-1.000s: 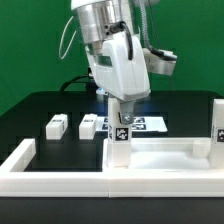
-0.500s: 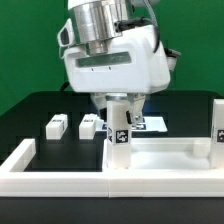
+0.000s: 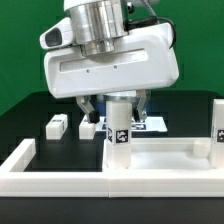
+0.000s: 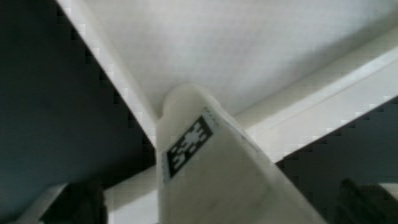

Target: Assemble desk

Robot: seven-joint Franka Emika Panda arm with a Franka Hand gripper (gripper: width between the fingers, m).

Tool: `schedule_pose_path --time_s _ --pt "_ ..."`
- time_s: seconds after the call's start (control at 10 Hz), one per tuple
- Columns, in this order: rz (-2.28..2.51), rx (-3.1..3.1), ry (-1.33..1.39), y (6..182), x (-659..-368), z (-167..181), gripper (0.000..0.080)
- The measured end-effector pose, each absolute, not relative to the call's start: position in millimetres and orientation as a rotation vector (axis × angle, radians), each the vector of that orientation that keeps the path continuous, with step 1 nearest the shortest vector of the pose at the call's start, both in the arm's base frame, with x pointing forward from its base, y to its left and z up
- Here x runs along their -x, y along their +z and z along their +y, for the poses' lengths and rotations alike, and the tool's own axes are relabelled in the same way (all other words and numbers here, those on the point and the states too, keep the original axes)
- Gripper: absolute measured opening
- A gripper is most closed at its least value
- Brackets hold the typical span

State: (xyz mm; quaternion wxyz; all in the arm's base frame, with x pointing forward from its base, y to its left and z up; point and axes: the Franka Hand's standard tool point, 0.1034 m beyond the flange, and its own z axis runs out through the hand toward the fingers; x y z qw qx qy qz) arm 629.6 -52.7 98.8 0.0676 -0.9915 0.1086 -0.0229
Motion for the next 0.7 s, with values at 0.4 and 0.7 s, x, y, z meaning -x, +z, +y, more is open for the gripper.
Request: schedule_pose_path --time_s 0.4,0.7 --pt "-0.151 3.050 -0.050 99.0 -628.6 -42.0 0.0536" --pt "0.148 3.054 -0.044 99.1 -628.7 -48.5 0.0293"
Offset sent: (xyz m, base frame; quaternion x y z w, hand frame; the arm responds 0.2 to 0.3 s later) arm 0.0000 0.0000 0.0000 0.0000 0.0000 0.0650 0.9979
